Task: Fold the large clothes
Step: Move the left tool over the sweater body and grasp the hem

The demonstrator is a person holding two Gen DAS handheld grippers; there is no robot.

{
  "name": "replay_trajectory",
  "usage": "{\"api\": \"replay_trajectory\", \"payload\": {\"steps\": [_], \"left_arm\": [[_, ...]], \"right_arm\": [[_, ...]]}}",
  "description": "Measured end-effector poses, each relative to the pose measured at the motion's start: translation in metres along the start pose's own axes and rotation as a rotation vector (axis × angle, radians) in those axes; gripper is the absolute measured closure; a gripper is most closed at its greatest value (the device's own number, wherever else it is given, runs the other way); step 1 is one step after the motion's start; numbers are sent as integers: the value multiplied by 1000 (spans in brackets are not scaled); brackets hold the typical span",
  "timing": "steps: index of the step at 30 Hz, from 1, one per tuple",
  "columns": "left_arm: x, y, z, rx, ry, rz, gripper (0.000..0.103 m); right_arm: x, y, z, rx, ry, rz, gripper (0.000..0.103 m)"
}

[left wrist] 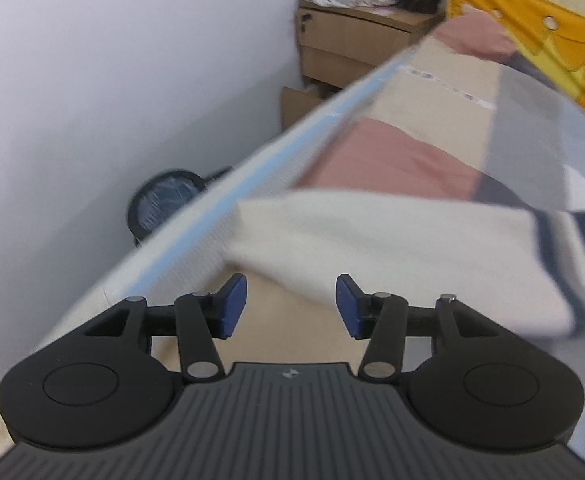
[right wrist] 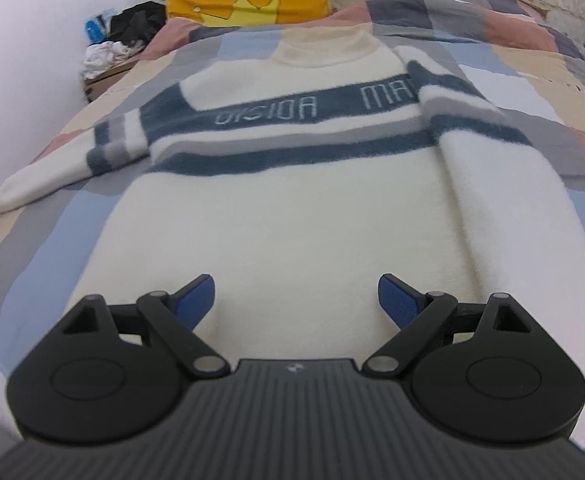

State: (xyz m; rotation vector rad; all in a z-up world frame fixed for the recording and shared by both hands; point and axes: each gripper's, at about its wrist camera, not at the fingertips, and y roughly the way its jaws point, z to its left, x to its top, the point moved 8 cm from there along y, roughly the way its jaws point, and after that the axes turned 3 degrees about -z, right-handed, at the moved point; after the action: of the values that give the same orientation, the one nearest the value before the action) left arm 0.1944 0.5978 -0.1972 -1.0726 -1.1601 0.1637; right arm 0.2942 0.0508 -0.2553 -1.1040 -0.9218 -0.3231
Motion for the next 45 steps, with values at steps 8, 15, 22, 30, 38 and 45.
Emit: {"api": "replay_trajectory", "payload": {"steps": [8,15,22,30,38,45], "left_arm": [[-68,-89,-96,-228,9,75,47],[-158,-144,-187,-420,20,202,47],[-235,-133,-239,-371,23,329,48],[-249,-92,-250,-412,-88,364,47],[-250,-83,-266,-483,-72,332,35],[-250,-103,-281,-765,-130,378,35]], "right_arm": [[-14,-15,13,127,-26,42,13],[-25,-25,28,225,-74,70,13],[-37,-34,32,259,-116,97,13],[-37,-35,30,267,-109,91,13],[-38,-35,32,297,-110,98,13],[-35,-32,24,281,-73,95,13]]}}
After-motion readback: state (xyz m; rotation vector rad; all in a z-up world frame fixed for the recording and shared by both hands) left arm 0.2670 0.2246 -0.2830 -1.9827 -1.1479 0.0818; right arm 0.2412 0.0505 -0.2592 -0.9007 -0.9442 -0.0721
